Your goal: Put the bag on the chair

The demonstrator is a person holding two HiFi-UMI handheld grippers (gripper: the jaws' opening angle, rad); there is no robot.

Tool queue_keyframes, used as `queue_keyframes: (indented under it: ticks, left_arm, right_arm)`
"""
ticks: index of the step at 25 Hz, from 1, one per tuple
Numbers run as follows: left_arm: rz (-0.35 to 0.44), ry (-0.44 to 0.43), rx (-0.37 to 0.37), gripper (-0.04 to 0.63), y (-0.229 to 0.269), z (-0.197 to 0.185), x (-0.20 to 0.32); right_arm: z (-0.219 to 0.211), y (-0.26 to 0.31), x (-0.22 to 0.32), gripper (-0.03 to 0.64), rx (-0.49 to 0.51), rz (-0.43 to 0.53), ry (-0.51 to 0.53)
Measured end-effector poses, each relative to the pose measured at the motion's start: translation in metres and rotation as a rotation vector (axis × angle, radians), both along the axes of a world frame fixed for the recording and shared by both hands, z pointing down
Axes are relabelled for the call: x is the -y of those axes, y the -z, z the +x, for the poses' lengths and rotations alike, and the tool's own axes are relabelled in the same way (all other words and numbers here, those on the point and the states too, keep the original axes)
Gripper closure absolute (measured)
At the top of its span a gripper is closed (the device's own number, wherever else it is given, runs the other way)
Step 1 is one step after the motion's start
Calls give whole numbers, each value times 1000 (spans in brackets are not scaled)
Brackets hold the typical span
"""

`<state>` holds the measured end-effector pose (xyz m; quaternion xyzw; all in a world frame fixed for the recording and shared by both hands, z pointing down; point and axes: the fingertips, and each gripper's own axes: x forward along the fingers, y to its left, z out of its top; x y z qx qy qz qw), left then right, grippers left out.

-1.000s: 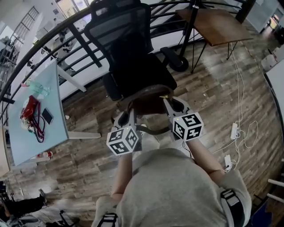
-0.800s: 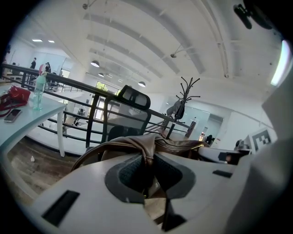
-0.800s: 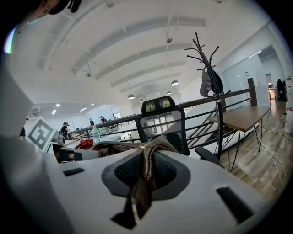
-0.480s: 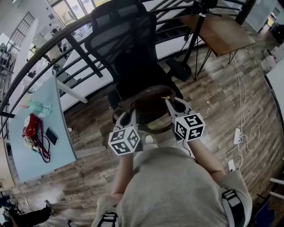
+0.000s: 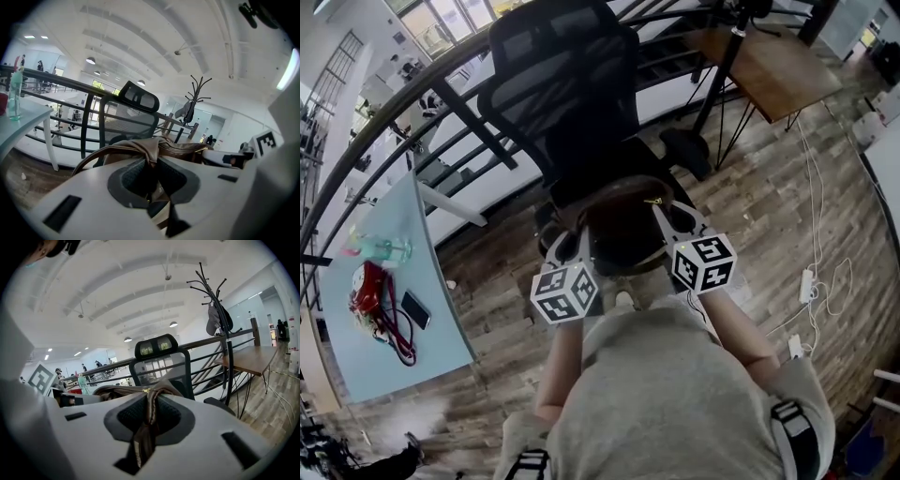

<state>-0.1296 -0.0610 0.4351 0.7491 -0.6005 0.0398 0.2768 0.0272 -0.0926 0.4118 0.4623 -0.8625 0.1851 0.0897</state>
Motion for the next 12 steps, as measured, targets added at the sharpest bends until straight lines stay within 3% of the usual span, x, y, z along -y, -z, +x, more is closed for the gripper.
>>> queue_keyframes:
  ticks: [12]
  left_arm:
    - [-34, 33, -8, 548, -28, -7, 66]
  right_arm:
    - [-8, -23, 72, 581, -29, -22, 20]
